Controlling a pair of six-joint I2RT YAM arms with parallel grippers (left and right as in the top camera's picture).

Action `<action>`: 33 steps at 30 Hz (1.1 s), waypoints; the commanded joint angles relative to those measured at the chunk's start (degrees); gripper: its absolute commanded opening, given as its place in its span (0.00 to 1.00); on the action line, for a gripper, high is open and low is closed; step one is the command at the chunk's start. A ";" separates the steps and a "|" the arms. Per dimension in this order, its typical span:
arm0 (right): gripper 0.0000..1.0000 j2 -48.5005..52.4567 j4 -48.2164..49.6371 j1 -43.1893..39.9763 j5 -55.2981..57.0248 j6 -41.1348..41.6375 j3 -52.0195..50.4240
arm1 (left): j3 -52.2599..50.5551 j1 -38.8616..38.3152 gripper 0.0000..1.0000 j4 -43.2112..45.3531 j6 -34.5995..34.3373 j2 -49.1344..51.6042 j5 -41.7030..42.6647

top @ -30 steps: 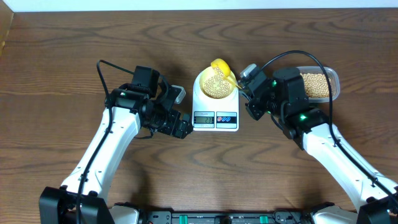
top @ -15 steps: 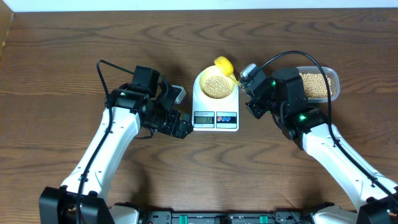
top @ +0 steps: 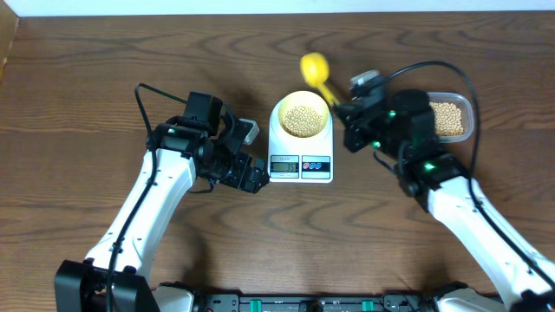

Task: Scoop item into bowl and weigh 50g on scale
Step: 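Return the scoop with the right gripper to the soybean tub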

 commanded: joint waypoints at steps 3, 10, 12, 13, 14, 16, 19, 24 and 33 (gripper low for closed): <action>0.01 -8.31 -2.82 -8.04 9.97 9.77 0.20 | -0.50 -0.07 0.97 -0.17 1.16 0.00 -0.33; 0.01 -17.57 -18.27 -20.22 20.44 8.00 0.20 | -0.50 -0.07 0.97 -0.15 1.16 0.00 -0.33; 0.01 -19.28 -23.91 -22.88 21.22 4.83 0.20 | -0.50 -0.07 0.97 -0.17 1.16 0.00 -0.33; 0.01 -19.80 -26.12 -23.85 21.22 3.17 0.20 | -0.50 -0.07 0.97 -0.17 1.16 0.00 -0.33; 0.01 -20.15 -28.44 -24.79 21.24 1.09 0.20 | -0.50 -0.07 0.97 -0.15 1.16 0.00 -0.33; 0.01 -20.17 -31.52 -25.83 21.51 -1.68 0.20 | -0.50 -0.07 0.97 -0.15 1.16 0.00 -0.33; 0.01 -19.54 -35.01 -26.49 24.35 -3.65 0.17 | -0.50 -0.07 0.97 -0.17 1.16 0.00 -0.33; 0.01 -15.65 -36.04 -26.56 25.86 -3.82 0.17 | -0.50 -0.07 0.97 -0.17 1.16 0.00 -0.33; 0.01 -7.19 -32.85 -26.56 19.19 -3.80 0.17 | -0.50 -0.07 0.97 -0.17 1.16 0.00 -0.33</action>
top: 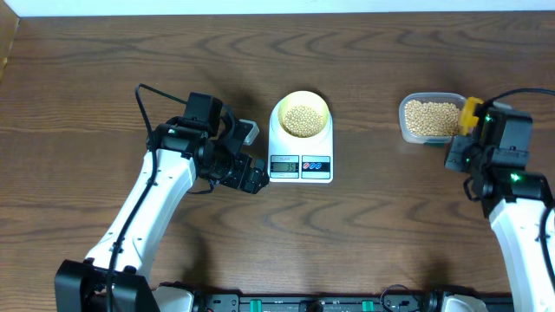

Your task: Scoop item into bowl and weigh 50g on scale

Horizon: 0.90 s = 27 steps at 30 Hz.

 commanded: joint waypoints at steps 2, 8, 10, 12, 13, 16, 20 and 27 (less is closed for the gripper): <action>0.01 2.19 1.38 -0.22 -3.28 -0.83 0.17 | -0.24 -0.07 0.97 -0.15 1.16 0.00 -0.33; 0.01 3.37 1.20 -0.22 -5.42 -0.85 0.17 | -0.24 -0.07 0.97 -0.15 1.16 0.00 -0.33; 0.01 3.56 1.20 -0.22 -5.42 -0.85 0.17 | -0.24 -0.07 0.97 -0.17 1.16 0.00 -0.33; 0.01 3.63 1.20 -0.22 -5.40 -0.85 0.17 | -0.24 -0.07 0.97 -0.15 1.16 0.00 -0.33; 0.01 3.63 1.20 -0.22 -5.40 -0.85 0.17 | -0.24 -0.07 0.97 -0.17 1.16 0.00 -0.33; 0.01 3.63 1.18 -0.22 -5.42 -0.83 0.17 | -0.24 -0.07 0.97 -0.15 1.16 0.00 -0.33; 0.01 3.63 1.22 -0.22 -5.40 -0.85 0.17 | -0.24 -0.07 0.97 -0.17 1.16 0.00 -0.33; 0.01 3.63 1.25 -0.22 -5.40 -0.87 0.17 | -0.24 -0.07 0.97 -0.15 1.16 0.00 -0.33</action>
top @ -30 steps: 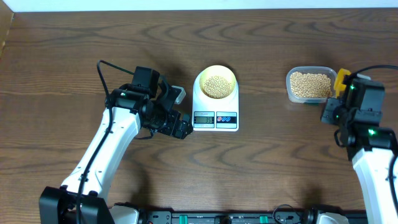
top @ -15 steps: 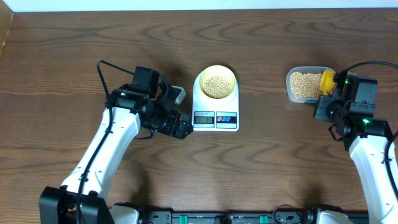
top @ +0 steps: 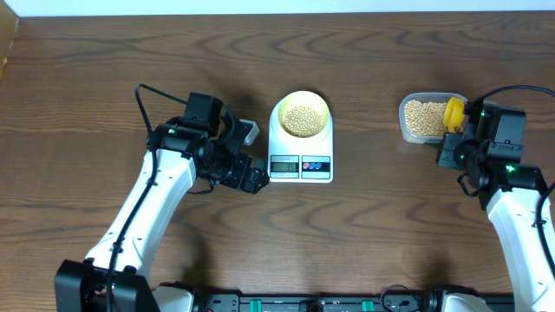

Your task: Scoop item into bowl and weigh 50g on scale

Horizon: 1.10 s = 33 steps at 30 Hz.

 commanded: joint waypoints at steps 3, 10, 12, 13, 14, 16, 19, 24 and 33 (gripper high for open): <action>0.01 0.42 0.04 -0.20 -0.13 -0.81 0.17 | -0.24 -0.07 0.97 0.13 1.18 0.00 -0.35; 0.01 0.42 0.15 -0.20 -0.15 -2.12 0.17 | -0.24 -0.09 0.97 5.68 1.05 -0.02 2.36; 0.01 0.42 0.15 -0.20 -0.15 -2.12 0.17 | -0.24 -0.09 0.97 2.16 6.99 -0.44 9.84; 0.01 0.42 0.17 -0.20 -0.15 -2.12 0.17 | -0.24 -0.09 0.98 0.92 9.86 -0.83 12.81; 0.01 0.42 0.22 -0.20 -0.15 -2.12 0.17 | -0.24 -0.09 0.98 0.28 11.04 -1.38 14.73; 0.01 0.42 0.24 -0.20 -0.15 -2.12 0.17 | -0.24 -0.09 0.98 -0.94 11.65 -3.65 16.50; 0.01 0.42 0.20 -0.20 -0.17 -2.95 0.17 | -0.24 -0.07 0.98 -2.45 11.67 -9.68 13.75; 0.01 0.42 0.24 -0.20 -0.17 -3.78 0.17 | -0.46 -0.09 0.98 -8.31 9.84 -20.83 4.07; 0.01 0.42 0.24 -0.20 -0.17 -3.76 0.17 | -5.57 -0.09 0.98 -6.25 5.64 -26.97 -0.24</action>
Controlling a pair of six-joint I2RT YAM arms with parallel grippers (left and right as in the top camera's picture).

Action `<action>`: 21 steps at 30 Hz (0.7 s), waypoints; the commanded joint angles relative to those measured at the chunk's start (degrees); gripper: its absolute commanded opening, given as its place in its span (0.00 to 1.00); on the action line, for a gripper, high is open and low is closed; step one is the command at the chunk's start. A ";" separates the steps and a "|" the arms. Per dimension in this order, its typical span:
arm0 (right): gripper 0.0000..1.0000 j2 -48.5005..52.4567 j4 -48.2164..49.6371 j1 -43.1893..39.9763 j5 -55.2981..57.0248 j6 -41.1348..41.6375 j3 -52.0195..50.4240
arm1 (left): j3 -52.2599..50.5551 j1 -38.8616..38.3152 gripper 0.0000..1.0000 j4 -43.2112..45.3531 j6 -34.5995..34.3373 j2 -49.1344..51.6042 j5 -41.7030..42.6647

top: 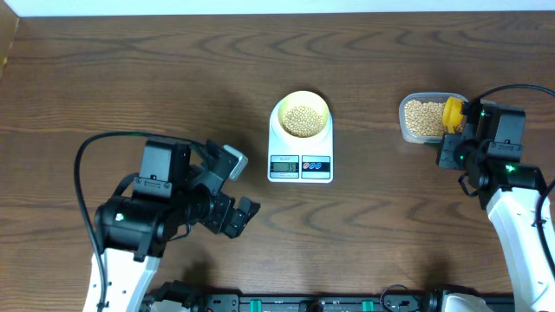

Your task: Scoop item into bowl and weigh 50g on scale

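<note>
A yellow bowl [300,117] of pale beans sits on the white scale [300,166] at the table's middle. To the right stands a clear container [421,118] holding more beans. The yellow scoop [453,111] hangs over the container's right edge, and my right gripper [453,137] is shut on its handle. My left gripper [238,185] is open and holds nothing. It sits to the front left of the scale, apart from it. The scale's display is too small to read.
The wooden table [364,234] spreads around the scale. The left arm's black cable [87,156] loops over the front left. A pale strip runs along the far edge.
My left arm has drawn back from beside the scale's left side toward the table's front left, gripper still open. The right gripper and scoop have stayed at the container's right edge.
My right gripper first held the scoop just behind the bowl on the scale. It was then far right beside the bean container, and later with the scoop over the container's right edge, where it stays. My left gripper stayed open beside the scale and has now drawn back.
</note>
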 commanded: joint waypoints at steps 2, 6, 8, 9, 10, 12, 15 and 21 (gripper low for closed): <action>0.01 0.31 0.13 -0.20 -0.17 -0.85 0.17 | -2.71 -0.02 0.98 6.60 -1.09 2.84 -0.24; 0.01 0.31 0.13 -0.20 -0.35 -0.83 0.17 | -2.71 0.00 0.98 10.67 -1.09 4.48 0.79; 0.01 0.31 0.15 -0.20 -0.35 -0.83 0.17 | -2.71 0.00 0.98 12.70 -1.09 4.50 2.36; 0.01 0.31 0.15 -0.20 -0.35 -0.83 0.17 | -2.71 0.00 0.98 13.70 -1.09 4.50 3.10; 0.01 0.31 0.17 -0.20 -0.33 -0.83 0.17 | -2.71 0.00 0.98 14.14 -1.09 4.50 3.28; 0.01 0.31 0.20 -0.20 -0.33 -0.83 0.17 | -2.71 0.00 0.98 14.67 -1.09 4.50 3.32; 0.01 0.31 0.46 -0.20 -0.33 -0.85 0.17 | -2.71 0.00 0.98 15.39 -1.11 4.50 3.65; 0.01 0.31 1.07 -0.20 -0.33 -0.85 0.17 | -2.71 0.11 0.98 17.25 -1.09 4.50 2.12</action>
